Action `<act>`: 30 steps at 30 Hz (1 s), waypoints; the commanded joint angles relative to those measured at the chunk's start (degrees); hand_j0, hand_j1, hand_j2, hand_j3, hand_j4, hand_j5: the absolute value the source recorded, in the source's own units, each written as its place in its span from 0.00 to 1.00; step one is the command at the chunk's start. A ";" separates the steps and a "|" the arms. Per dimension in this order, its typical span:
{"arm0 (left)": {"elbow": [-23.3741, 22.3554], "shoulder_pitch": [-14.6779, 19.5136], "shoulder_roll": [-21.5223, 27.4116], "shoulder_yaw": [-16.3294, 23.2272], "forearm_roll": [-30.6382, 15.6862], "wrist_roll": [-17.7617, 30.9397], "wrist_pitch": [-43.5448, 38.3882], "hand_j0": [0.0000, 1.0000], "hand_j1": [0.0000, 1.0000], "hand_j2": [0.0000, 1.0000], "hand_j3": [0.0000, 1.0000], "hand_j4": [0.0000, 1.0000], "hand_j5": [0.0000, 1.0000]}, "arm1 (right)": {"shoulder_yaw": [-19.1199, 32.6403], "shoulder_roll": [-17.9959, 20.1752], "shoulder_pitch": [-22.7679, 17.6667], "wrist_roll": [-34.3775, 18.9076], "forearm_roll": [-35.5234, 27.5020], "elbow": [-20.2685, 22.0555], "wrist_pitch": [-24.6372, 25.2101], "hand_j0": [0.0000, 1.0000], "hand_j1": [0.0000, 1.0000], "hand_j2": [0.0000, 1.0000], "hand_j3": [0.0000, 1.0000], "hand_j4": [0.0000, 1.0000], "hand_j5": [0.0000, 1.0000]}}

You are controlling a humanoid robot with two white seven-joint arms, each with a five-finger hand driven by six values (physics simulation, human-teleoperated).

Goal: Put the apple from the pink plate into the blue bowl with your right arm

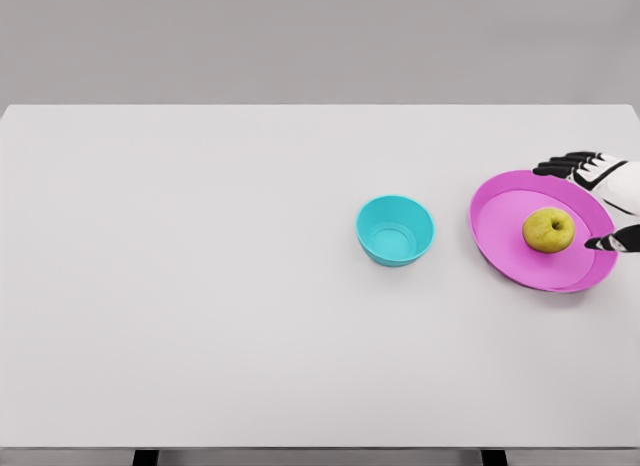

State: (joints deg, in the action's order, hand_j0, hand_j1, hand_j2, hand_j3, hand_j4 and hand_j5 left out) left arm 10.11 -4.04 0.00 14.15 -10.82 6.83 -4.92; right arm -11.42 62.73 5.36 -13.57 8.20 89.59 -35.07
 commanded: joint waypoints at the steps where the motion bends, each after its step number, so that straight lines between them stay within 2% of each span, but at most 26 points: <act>1: 0.00 0.00 0.00 0.00 0.01 0.02 0.00 1.00 1.00 1.00 1.00 1.00 1.00 | -0.09 0.02 0.00 -0.06 -0.38 0.06 0.07 1.00 1.00 1.00 1.00 1.00 1.00; 6: 0.00 0.00 0.00 0.00 0.01 0.02 0.00 1.00 1.00 1.00 1.00 1.00 1.00 | -0.09 0.46 -0.17 -0.14 -0.29 -3.29 0.07 1.00 1.00 1.00 1.00 1.00 1.00; 7: 0.00 0.00 0.00 0.00 0.01 0.02 0.00 1.00 1.00 1.00 1.00 1.00 1.00 | -0.09 0.46 -0.17 -2.24 -0.12 -3.46 0.07 1.00 1.00 1.00 1.00 1.00 1.00; 8: 0.00 0.00 0.00 0.00 -0.07 0.02 0.00 1.00 1.00 1.00 1.00 1.00 1.00 | 0.26 0.46 0.52 -11.56 -0.20 -3.37 0.07 1.00 1.00 1.00 1.00 1.00 1.00; 10: 0.00 0.00 0.00 0.00 -0.07 0.02 0.00 1.00 1.00 1.00 1.00 1.00 1.00 | 0.35 0.29 4.22 -19.65 -0.29 -4.51 0.07 1.00 1.00 1.00 1.00 1.00 1.00; 11: 0.00 0.00 0.00 0.00 -0.07 0.02 0.00 1.00 1.00 1.00 1.00 1.00 1.00 | 0.44 0.03 5.36 -21.43 -0.29 -4.60 0.07 1.00 1.00 1.00 1.00 1.00 1.00; 14: 0.00 0.00 0.00 0.00 0.01 0.02 0.00 1.00 1.00 1.00 1.00 1.00 1.00 | -1.58 -1.64 8.26 -21.43 -0.20 -6.89 0.07 1.00 1.00 1.00 1.00 1.00 1.00; 15: 0.00 0.00 0.00 0.00 -0.07 0.02 0.00 1.00 1.00 1.00 1.00 1.00 1.00 | -3.69 -1.73 9.14 -21.43 -0.20 -8.20 0.07 1.00 1.00 1.00 1.00 1.00 1.00; 17: 0.00 0.00 0.00 0.00 0.01 0.02 0.00 1.00 1.00 1.00 1.00 1.00 1.00 | -9.66 -2.96 13.97 -21.43 -0.20 -12.42 0.07 1.00 1.00 1.00 1.00 1.00 1.00; 20: 0.00 0.00 0.00 0.00 0.01 0.02 0.08 1.00 1.00 1.00 1.00 1.00 1.00 | -14.32 -4.63 18.19 -21.43 -0.20 -15.94 0.07 1.00 1.00 1.00 1.00 1.00 1.00; 22: 0.00 0.00 0.00 0.00 0.01 0.02 0.00 1.00 1.00 1.00 1.00 1.00 1.00 | -18.63 -6.13 21.44 -21.43 -0.12 -19.72 0.07 1.00 1.00 1.00 1.00 1.00 1.00; 25: 0.00 0.00 0.00 0.00 0.01 0.02 0.00 1.00 1.00 1.00 1.00 1.00 1.00 | -20.04 -7.44 22.33 -21.43 0.06 -21.74 0.07 1.00 1.00 1.00 1.00 1.00 1.00; 30: 0.00 0.00 0.00 0.00 0.01 0.02 0.00 1.00 1.00 1.00 1.00 1.00 1.00 | -20.13 -7.88 23.64 -21.43 0.15 -22.09 0.07 1.00 1.00 1.00 1.00 1.00 1.00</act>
State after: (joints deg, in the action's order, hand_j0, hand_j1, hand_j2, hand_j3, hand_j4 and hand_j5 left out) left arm 10.11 -4.04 0.00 14.14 -10.82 6.84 -4.91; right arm -31.21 55.05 29.97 -35.01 8.63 67.96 -35.13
